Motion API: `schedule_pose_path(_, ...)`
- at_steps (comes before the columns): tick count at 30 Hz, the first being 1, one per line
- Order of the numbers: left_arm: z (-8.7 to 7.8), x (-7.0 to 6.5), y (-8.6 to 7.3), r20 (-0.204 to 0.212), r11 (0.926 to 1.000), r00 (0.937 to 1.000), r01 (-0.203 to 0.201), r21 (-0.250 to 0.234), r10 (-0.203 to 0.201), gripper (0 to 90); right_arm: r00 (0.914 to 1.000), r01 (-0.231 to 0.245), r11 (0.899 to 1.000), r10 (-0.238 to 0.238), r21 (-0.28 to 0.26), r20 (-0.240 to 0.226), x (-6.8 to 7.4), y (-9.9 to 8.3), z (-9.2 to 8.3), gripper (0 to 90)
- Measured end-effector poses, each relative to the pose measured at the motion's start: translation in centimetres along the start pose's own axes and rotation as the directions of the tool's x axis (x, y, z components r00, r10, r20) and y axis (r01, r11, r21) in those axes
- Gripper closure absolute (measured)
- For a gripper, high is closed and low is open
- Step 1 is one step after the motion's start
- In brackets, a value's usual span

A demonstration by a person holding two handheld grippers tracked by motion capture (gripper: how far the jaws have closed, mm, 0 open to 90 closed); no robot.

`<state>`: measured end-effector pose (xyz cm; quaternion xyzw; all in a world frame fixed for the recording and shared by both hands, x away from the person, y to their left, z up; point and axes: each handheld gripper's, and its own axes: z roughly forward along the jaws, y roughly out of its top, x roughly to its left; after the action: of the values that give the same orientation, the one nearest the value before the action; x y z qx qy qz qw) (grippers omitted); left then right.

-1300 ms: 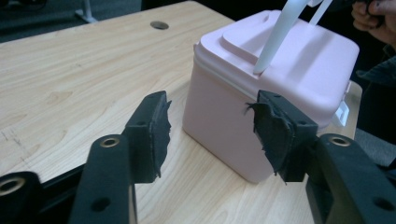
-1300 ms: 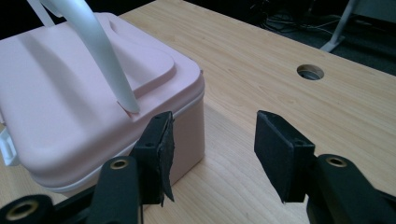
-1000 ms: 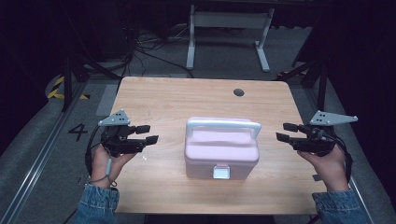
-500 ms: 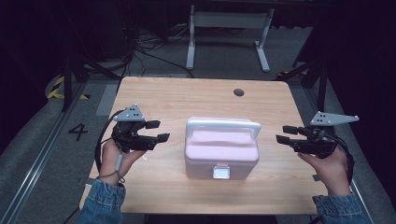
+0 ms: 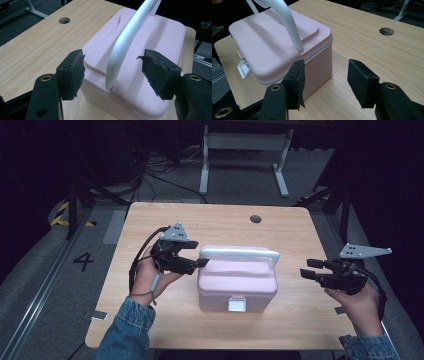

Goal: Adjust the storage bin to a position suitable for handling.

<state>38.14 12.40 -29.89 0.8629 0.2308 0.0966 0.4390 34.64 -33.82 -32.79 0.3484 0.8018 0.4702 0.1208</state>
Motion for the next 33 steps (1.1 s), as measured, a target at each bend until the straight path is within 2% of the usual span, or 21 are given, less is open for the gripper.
schedule_pose_path(3,0.8,0.0,0.4,-0.011,0.9997,0.9997,-0.02,0.012,0.02,36.9,1.0,-0.009,1.0,0.009,-0.001,0.002,-0.1,-0.2,-0.2,47.8)
schedule_pose_path(10,3.1,-0.2,1.3,-0.028,0.9956,0.9982,-0.051,0.079,0.053,43.5,0.9996,-0.027,1.0,0.027,-0.001,-0.005,-0.3,-0.6,-0.3,47.4)
schedule_pose_path(14,3.6,-0.4,1.4,-0.035,0.9953,0.9977,-0.055,0.079,0.058,49.7,0.9994,-0.032,0.999,0.032,-0.006,-0.01,-0.4,-0.6,-0.4,46.9)
schedule_pose_path(18,3.8,-0.5,1.6,-0.046,0.9937,0.9961,-0.071,0.086,0.075,56.0,0.9989,-0.046,0.999,0.045,-0.007,-0.013,-0.5,-0.8,-0.3,46.6)
schedule_pose_path(24,3.5,-0.9,1.9,-0.07,0.9951,0.9941,-0.079,0.061,0.083,65.3,0.9981,-0.059,0.998,0.059,-0.007,-0.018,-0.7,-0.9,-0.2,45.9)
schedule_pose_path(33,2.9,-0.5,2.5,-0.029,0.9966,0.9973,-0.066,0.048,0.068,69.3,0.9981,-0.059,0.998,0.059,-0.01,-0.017,-0.7,-0.9,-0.1,45.3)
